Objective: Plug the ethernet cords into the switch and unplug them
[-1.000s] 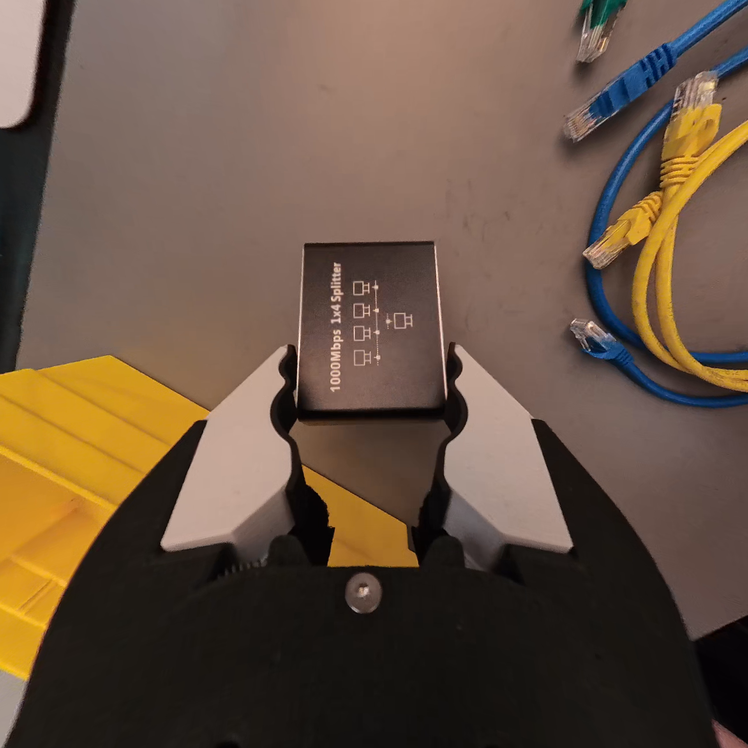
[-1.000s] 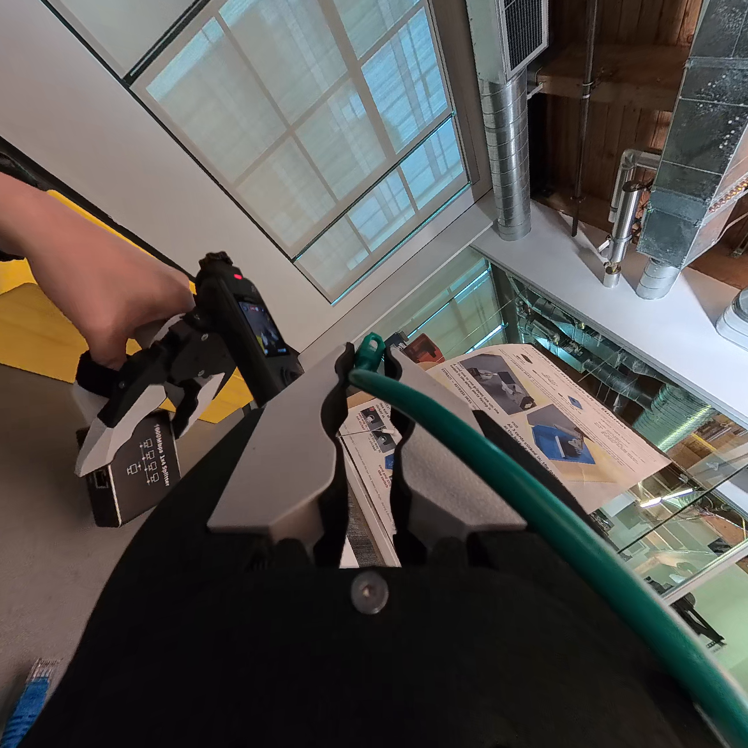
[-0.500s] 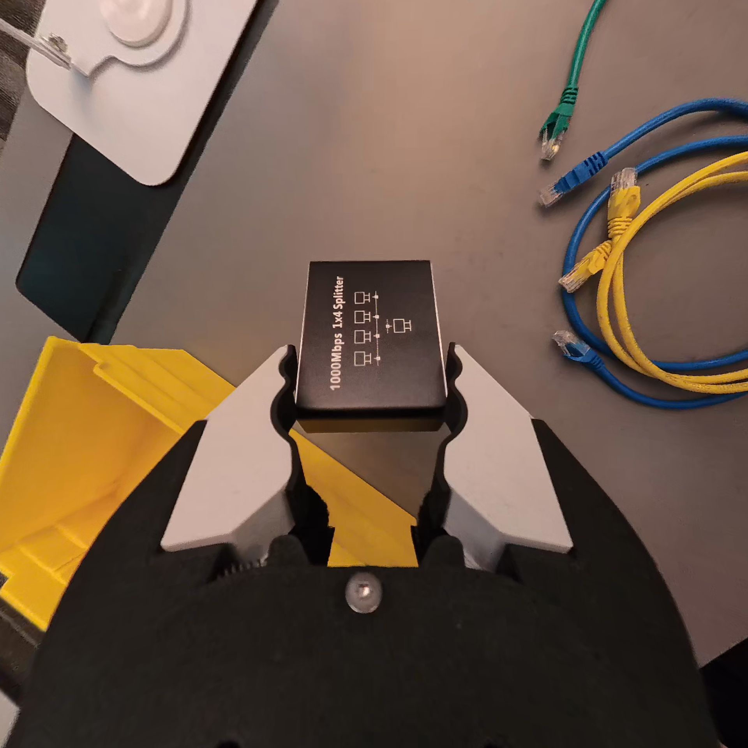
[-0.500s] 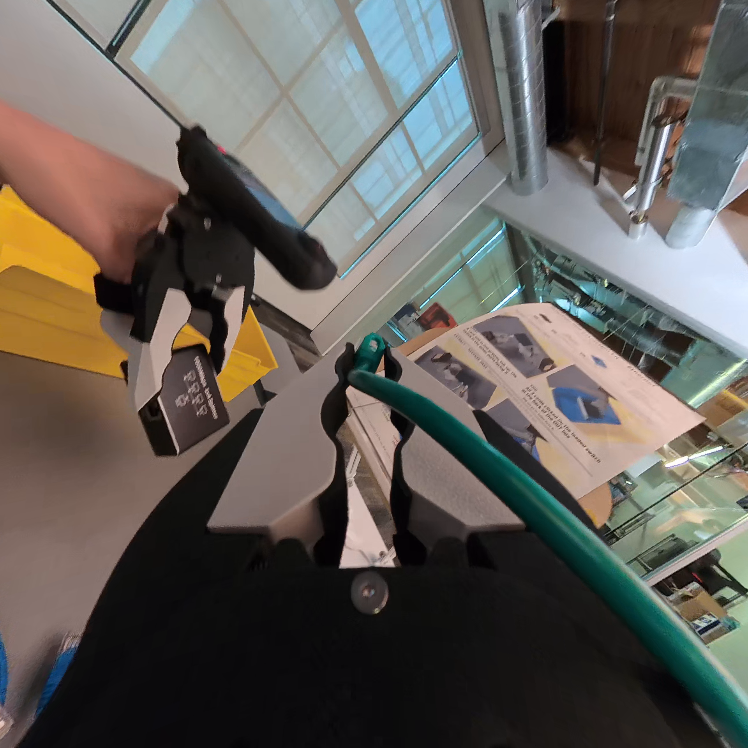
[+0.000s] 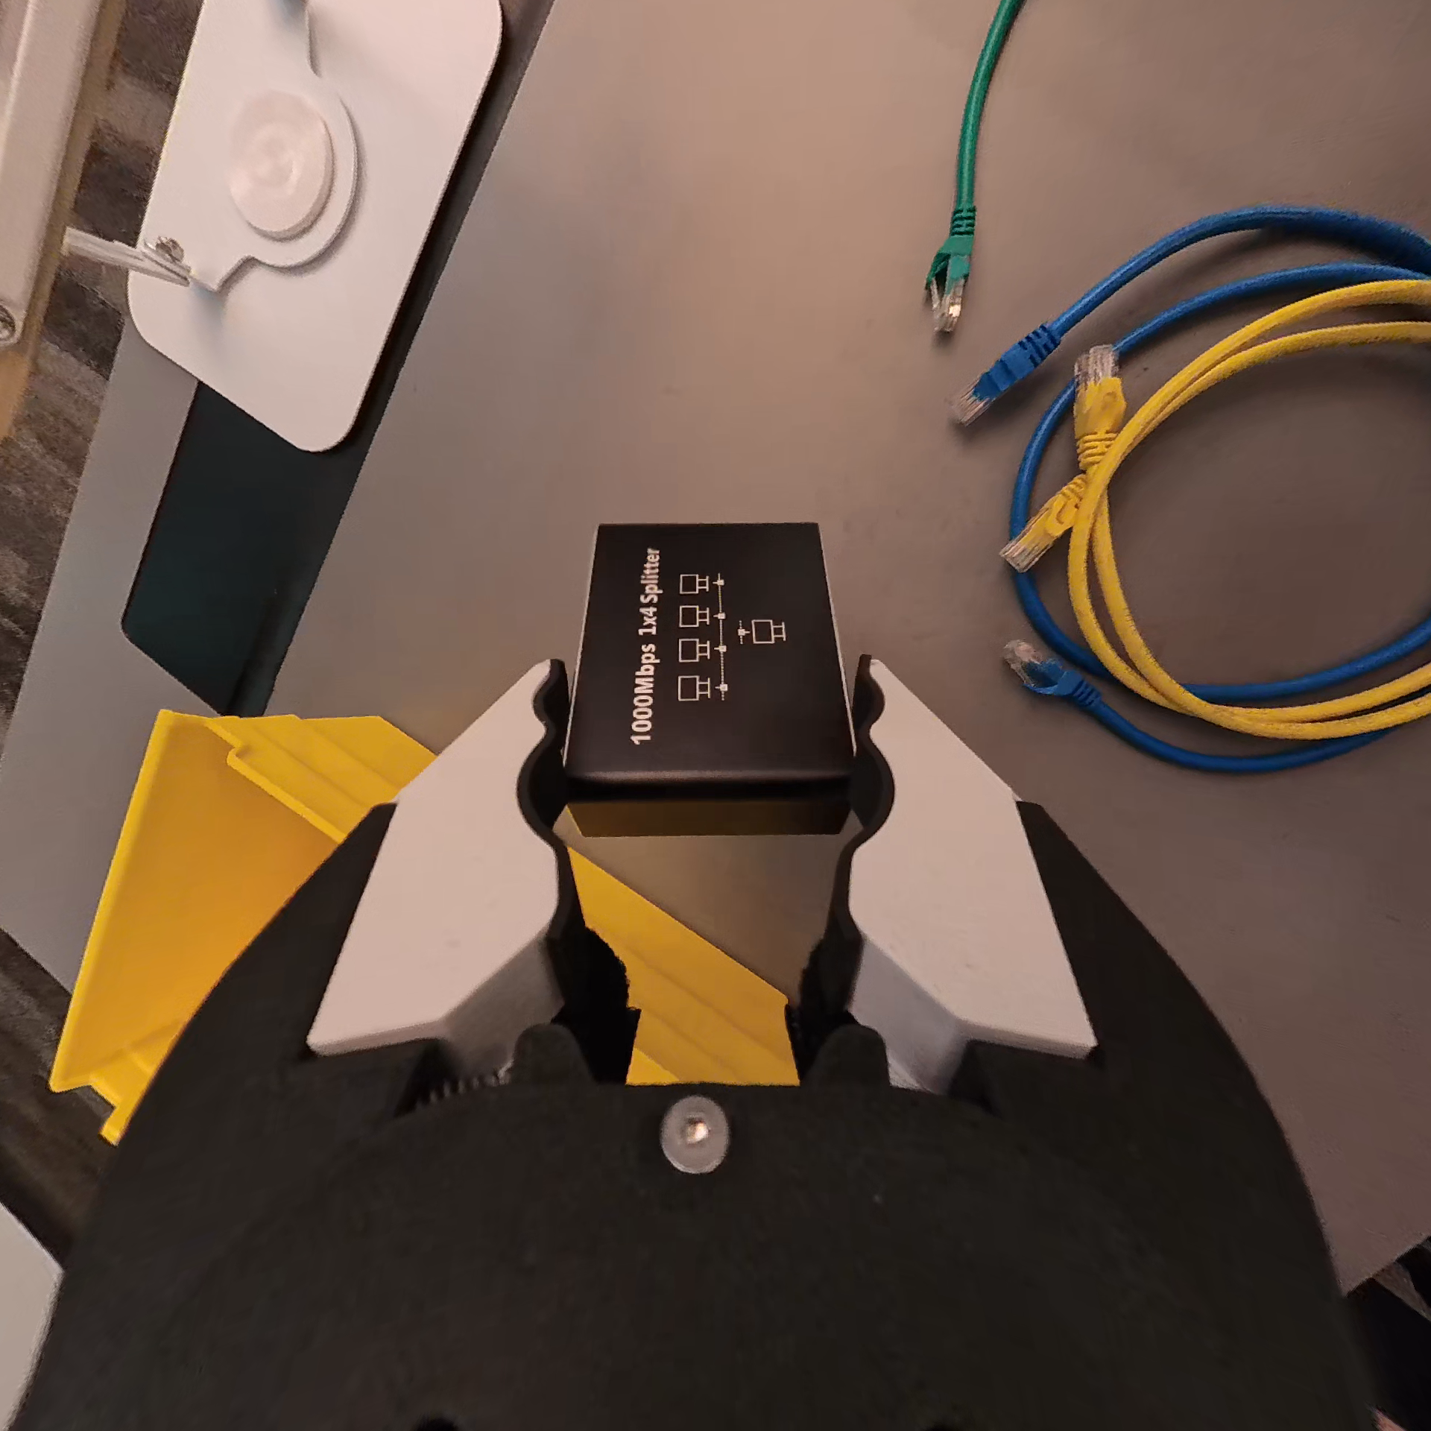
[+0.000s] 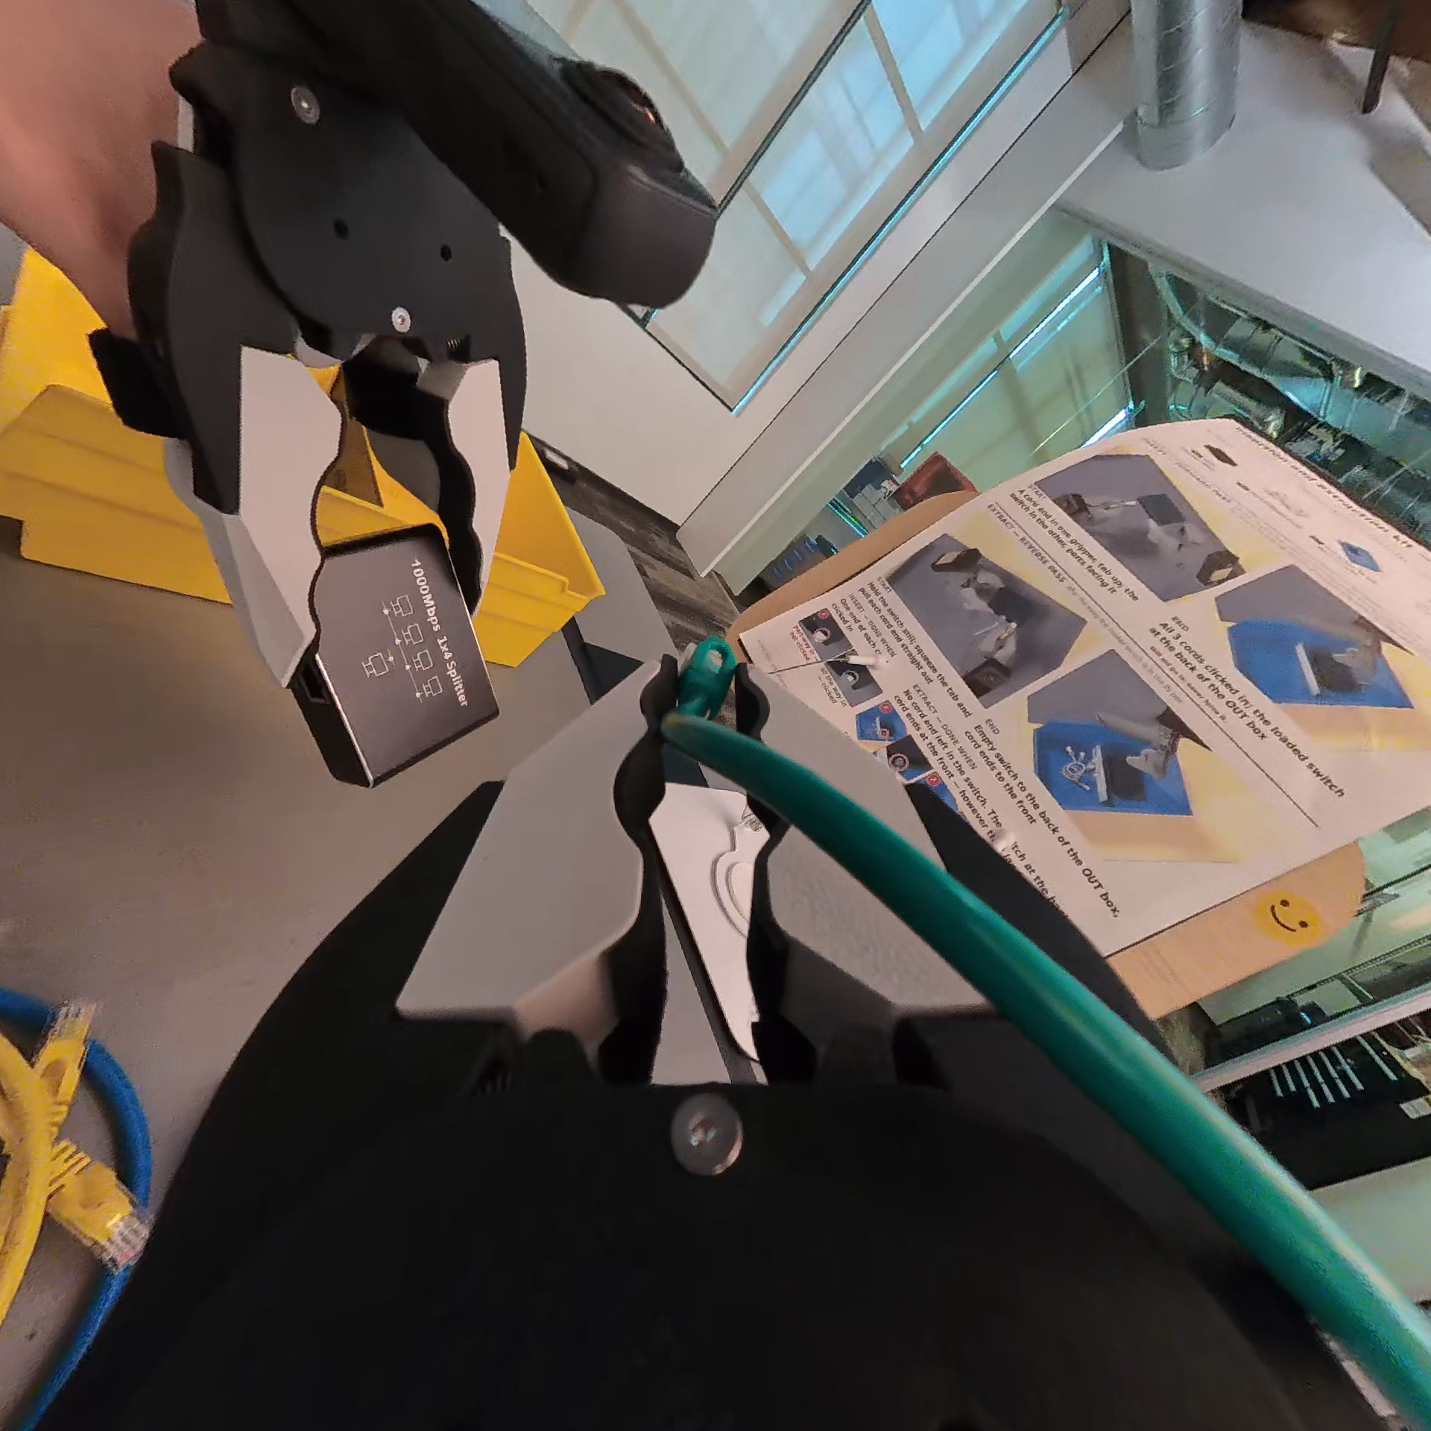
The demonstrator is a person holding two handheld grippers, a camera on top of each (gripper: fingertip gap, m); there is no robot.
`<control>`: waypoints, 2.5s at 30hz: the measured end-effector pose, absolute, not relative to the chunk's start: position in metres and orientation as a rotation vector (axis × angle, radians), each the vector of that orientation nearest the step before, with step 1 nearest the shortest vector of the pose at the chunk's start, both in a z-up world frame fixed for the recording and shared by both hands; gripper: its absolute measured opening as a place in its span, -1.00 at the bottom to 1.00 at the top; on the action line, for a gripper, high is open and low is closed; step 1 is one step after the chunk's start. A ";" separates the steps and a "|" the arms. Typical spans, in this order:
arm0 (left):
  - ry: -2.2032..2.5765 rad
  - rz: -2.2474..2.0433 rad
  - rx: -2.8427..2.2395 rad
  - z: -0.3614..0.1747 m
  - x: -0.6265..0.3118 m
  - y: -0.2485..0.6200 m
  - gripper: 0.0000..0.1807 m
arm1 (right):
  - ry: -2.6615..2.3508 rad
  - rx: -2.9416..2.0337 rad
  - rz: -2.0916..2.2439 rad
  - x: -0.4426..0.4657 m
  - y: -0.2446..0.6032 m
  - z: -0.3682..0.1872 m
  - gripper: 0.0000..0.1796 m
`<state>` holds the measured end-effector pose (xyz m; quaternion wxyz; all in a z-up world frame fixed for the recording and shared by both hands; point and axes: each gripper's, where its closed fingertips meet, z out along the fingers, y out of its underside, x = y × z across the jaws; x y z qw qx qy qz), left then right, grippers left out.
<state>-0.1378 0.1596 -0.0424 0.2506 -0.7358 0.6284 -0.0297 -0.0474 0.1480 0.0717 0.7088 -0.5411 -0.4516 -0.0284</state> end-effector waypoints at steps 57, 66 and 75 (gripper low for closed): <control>1.598 -0.517 -1.604 0.057 -0.122 0.109 -0.19 | -0.866 -1.519 0.419 -0.134 0.135 0.045 -0.86; 1.642 -0.300 -1.566 0.039 -0.119 0.118 -0.14 | -0.939 -1.503 0.287 -0.133 0.135 0.040 -0.89; 1.636 -0.183 -1.497 0.040 -0.116 0.126 -0.17 | -0.960 -1.427 0.271 -0.131 0.136 0.044 -0.86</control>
